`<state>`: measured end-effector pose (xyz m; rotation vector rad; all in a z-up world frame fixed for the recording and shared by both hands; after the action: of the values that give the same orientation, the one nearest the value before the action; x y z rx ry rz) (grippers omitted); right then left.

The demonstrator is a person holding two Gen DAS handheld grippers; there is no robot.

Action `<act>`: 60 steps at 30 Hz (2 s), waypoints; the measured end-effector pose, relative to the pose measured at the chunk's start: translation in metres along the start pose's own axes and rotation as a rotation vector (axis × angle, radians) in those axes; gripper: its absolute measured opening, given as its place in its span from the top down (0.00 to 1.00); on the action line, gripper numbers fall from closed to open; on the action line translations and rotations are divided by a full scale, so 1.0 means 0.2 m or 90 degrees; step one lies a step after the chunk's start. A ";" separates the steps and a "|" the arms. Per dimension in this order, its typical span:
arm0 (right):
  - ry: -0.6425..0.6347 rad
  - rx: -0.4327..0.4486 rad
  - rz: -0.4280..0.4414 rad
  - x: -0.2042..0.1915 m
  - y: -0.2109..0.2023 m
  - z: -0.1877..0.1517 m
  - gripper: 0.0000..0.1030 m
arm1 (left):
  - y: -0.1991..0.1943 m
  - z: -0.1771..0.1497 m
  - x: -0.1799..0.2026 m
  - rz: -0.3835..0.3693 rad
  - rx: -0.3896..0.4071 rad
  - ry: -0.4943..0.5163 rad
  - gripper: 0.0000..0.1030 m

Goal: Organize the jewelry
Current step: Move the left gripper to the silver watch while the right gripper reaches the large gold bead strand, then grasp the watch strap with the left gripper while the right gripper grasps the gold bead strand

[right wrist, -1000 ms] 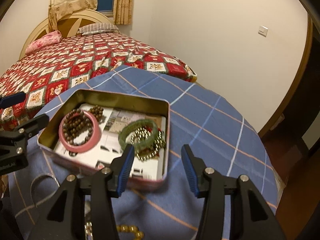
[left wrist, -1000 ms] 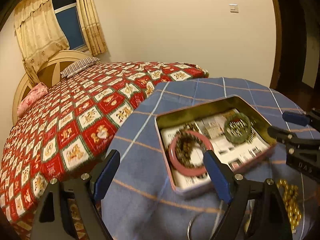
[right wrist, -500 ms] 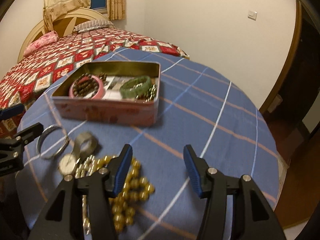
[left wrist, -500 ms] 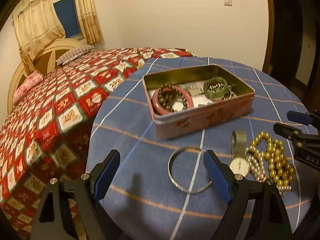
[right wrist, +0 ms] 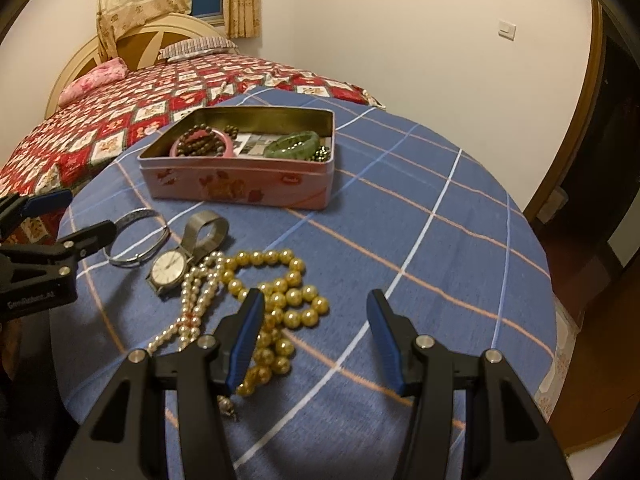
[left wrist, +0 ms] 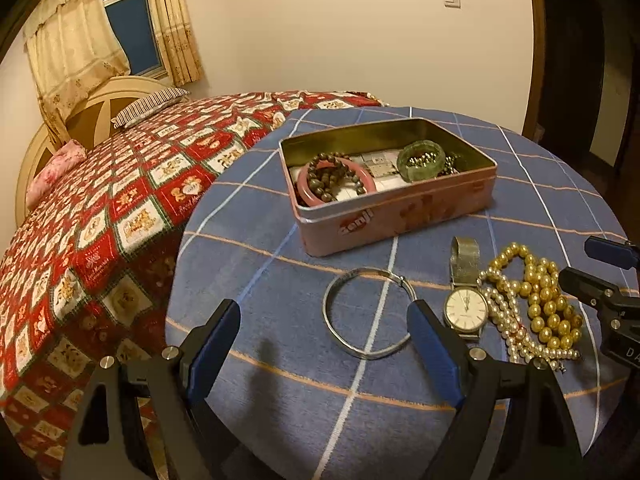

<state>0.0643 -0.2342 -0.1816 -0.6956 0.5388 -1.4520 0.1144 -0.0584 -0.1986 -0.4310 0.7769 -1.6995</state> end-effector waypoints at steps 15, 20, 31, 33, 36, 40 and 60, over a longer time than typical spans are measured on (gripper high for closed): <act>0.002 -0.035 -0.015 0.02 0.11 -0.07 0.56 | 0.01 0.05 0.14 -0.033 0.005 0.017 0.17; 0.032 -0.039 -0.029 0.12 0.11 -0.07 0.73 | 0.02 0.11 0.21 -0.055 0.017 0.023 0.17; 0.038 -0.046 -0.033 0.15 0.13 -0.05 0.76 | 0.13 0.15 0.33 -0.075 0.002 0.044 0.17; 0.039 -0.049 -0.036 0.17 0.13 -0.05 0.76 | 0.16 0.15 0.34 -0.078 -0.006 0.046 0.17; 0.044 -0.051 -0.042 0.20 0.14 -0.04 0.78 | 0.19 0.15 0.36 -0.096 -0.018 0.045 0.40; 0.029 -0.046 -0.041 0.18 0.14 -0.03 0.78 | 0.21 0.13 0.40 -0.128 -0.031 0.057 0.79; -0.008 0.014 -0.027 0.10 0.05 0.05 0.88 | 0.06 0.20 0.33 -0.119 0.016 0.045 0.85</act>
<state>0.0795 -0.2529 -0.1794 -0.7007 0.5005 -1.4898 0.1307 -0.1329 -0.1865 -0.4390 0.7859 -1.9060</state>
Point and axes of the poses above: each gripper's, at about its wrist camera, not at the fingertips, and y roughly the way its jaws point, x to its right, z to its top, the point moved 9 cm from there along y, roughly the way its jaws point
